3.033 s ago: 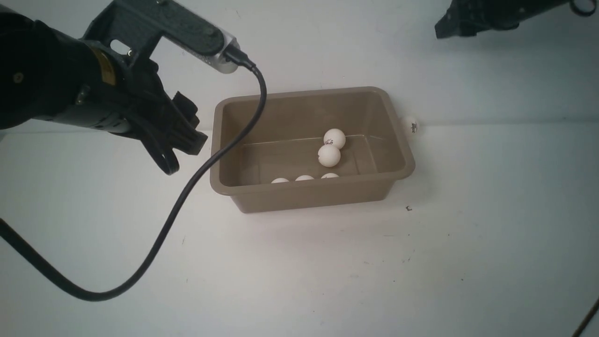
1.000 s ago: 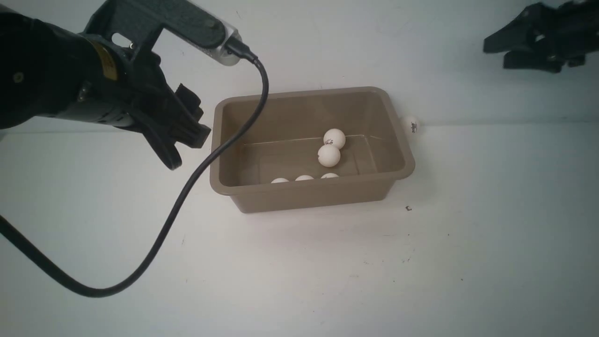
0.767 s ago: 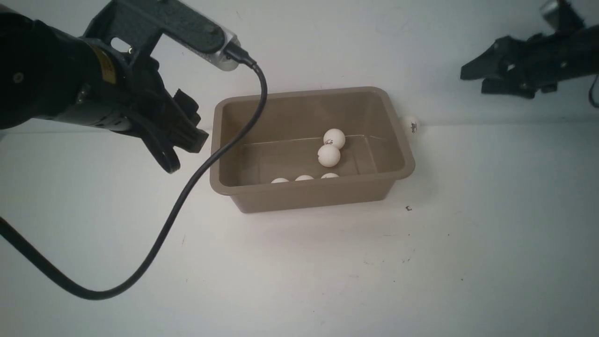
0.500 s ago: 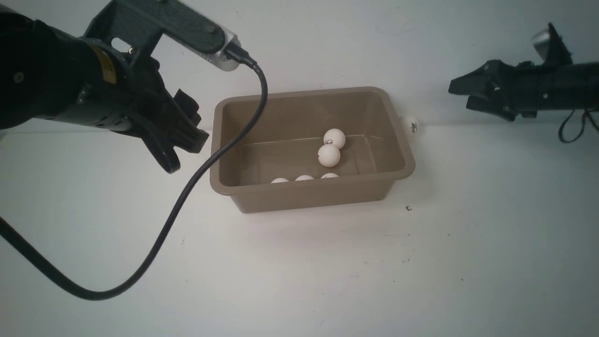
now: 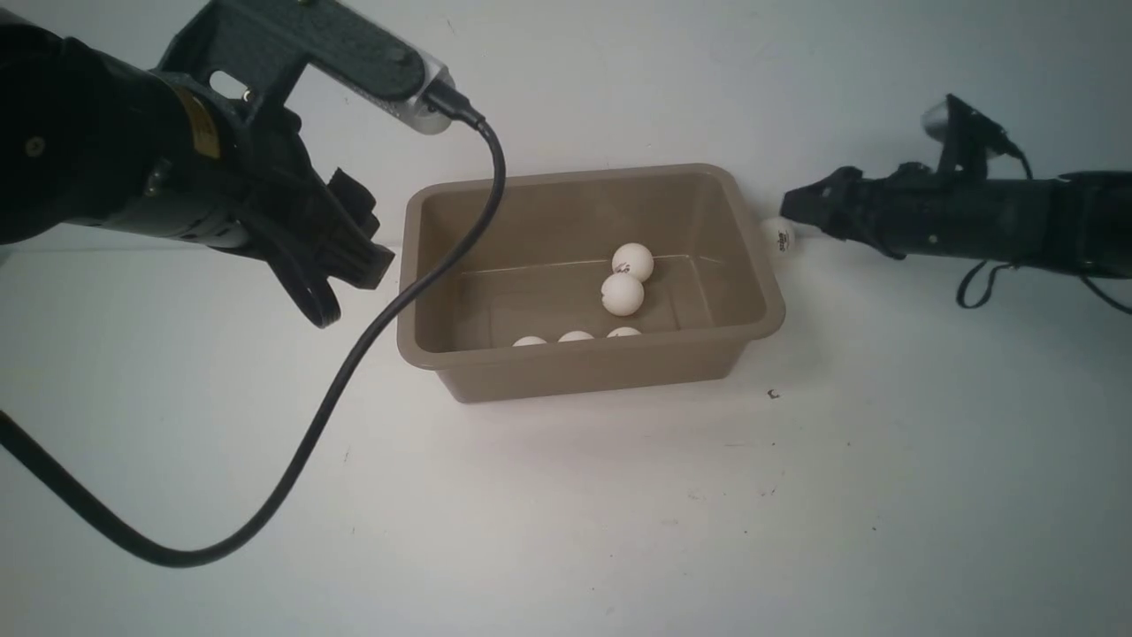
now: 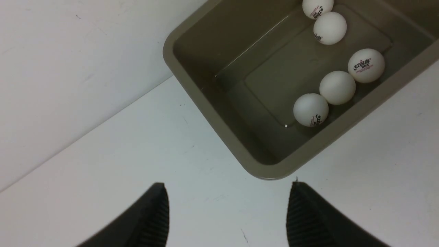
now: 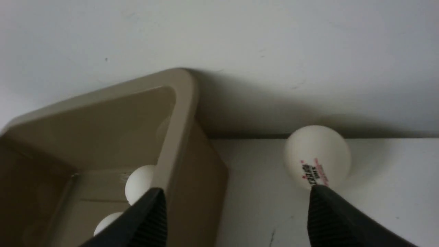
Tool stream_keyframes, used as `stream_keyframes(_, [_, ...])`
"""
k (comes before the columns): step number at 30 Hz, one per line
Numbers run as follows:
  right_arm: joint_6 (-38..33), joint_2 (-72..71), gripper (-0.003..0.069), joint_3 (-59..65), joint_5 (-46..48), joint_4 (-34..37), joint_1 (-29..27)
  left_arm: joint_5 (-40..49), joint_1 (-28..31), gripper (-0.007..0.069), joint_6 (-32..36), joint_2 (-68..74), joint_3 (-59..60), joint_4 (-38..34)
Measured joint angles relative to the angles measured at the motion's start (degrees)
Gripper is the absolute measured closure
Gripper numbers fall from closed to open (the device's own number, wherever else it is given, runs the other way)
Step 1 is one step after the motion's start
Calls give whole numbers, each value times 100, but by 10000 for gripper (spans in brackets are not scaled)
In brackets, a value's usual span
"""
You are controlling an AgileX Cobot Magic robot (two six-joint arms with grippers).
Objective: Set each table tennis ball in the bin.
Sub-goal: Use the right arm to clamp the table tennis ball closest to it
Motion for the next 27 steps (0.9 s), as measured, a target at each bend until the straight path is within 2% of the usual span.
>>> stream_keyframes(8, [-7,40,105,0,-570,209,56,18,0,209,0,0,0,0])
stream_keyframes(27, [438,690,102,-696,-321,212,56,275,0,209,0,0,0,0])
